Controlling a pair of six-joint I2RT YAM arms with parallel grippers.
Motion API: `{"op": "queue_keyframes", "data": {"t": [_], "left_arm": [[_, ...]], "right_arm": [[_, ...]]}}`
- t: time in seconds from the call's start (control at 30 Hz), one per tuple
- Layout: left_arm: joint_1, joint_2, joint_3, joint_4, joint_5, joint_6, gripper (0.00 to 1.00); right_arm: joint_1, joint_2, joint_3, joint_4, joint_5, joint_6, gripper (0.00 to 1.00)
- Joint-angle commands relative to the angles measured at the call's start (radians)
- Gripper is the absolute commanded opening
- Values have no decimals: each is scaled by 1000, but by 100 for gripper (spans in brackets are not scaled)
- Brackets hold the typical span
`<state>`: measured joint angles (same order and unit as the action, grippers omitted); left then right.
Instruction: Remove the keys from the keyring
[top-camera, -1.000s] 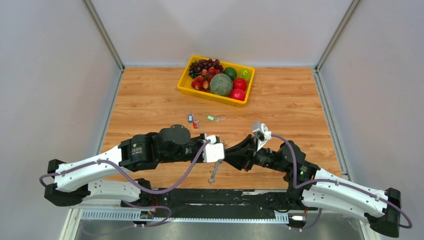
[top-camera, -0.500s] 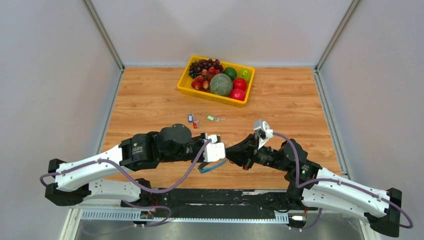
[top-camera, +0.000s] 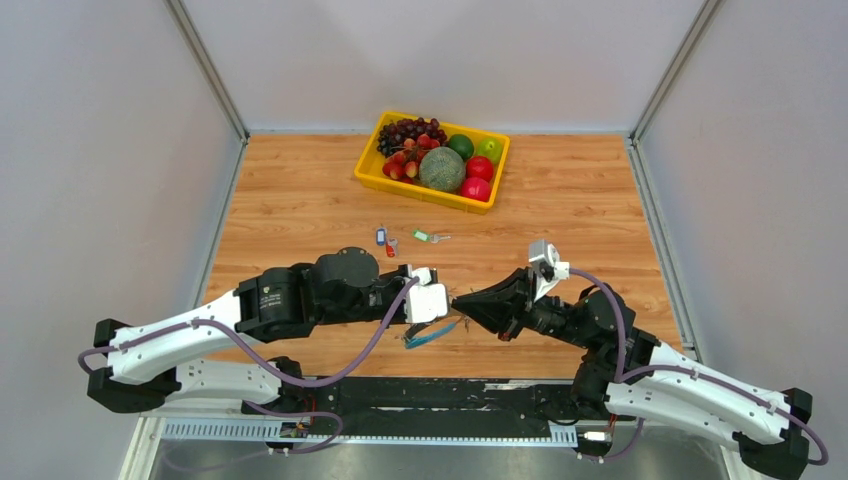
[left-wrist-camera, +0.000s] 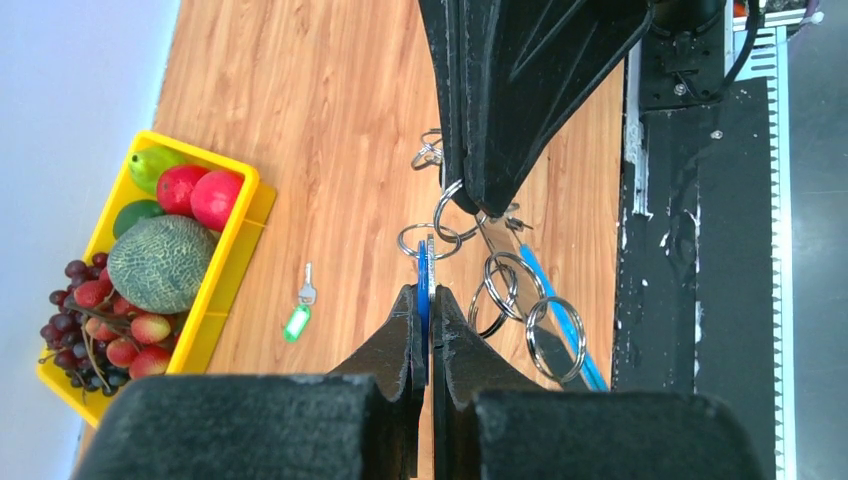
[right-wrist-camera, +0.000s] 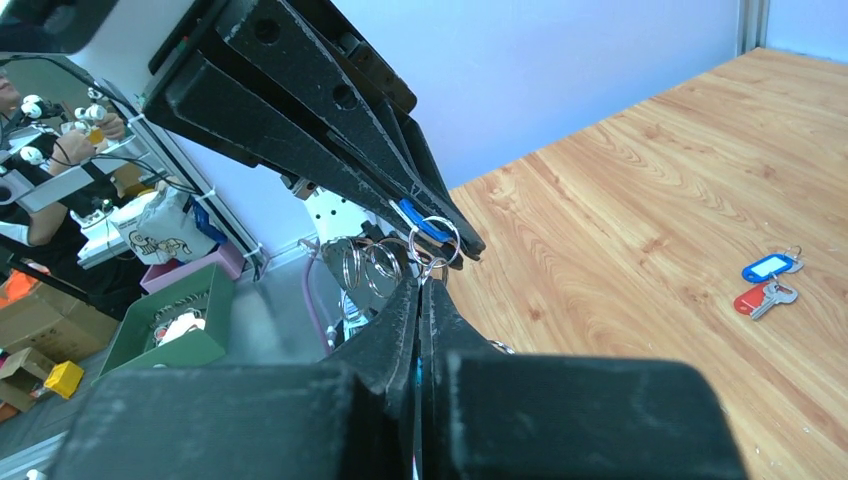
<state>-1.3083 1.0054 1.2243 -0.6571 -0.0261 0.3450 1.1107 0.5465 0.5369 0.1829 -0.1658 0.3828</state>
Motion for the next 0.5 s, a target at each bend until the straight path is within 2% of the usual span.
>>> {"op": "queue_keyframes", "data": {"t": [0.0,0.27,0.47], "left_arm": [[1,-6,24,42,44,-20,0],[1,35,20,45,116,-34,0],[1,34,22,49,69,-38,0]], "right_arm": [[5,-19,7,46,8,-7,0],[5,-9,18,77,-8,-32,0],[7,-44,-13,114,-11,-53,0]]}}
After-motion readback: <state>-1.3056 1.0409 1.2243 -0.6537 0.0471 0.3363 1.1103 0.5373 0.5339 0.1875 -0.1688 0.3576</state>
